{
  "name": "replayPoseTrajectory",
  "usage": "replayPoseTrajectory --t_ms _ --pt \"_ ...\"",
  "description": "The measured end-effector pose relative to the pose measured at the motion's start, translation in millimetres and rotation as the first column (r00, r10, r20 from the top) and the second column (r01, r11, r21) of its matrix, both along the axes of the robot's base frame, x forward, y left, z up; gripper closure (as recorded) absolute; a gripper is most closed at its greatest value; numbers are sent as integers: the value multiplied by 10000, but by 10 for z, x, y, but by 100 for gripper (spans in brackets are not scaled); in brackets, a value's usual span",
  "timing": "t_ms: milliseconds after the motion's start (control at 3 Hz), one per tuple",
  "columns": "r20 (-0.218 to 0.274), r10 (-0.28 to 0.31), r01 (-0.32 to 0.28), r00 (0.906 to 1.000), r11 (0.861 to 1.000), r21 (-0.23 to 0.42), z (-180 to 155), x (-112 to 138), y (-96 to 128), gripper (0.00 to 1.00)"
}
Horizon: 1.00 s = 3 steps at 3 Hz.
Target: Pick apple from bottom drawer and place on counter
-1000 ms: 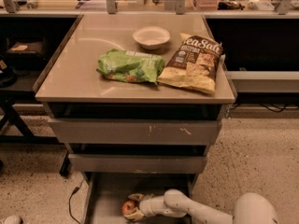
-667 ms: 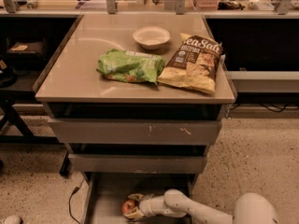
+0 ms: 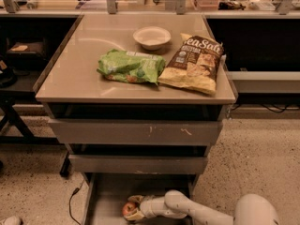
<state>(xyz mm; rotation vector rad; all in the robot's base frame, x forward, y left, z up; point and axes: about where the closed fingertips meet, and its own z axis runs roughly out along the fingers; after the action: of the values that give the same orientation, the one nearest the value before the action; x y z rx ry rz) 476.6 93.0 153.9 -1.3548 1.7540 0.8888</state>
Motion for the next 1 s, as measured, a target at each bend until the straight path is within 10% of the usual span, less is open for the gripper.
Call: replayPoseTrajectory --t_ms 1000 --pt "-479 -266 314 9985 9944 1005 715 58 -163 100"
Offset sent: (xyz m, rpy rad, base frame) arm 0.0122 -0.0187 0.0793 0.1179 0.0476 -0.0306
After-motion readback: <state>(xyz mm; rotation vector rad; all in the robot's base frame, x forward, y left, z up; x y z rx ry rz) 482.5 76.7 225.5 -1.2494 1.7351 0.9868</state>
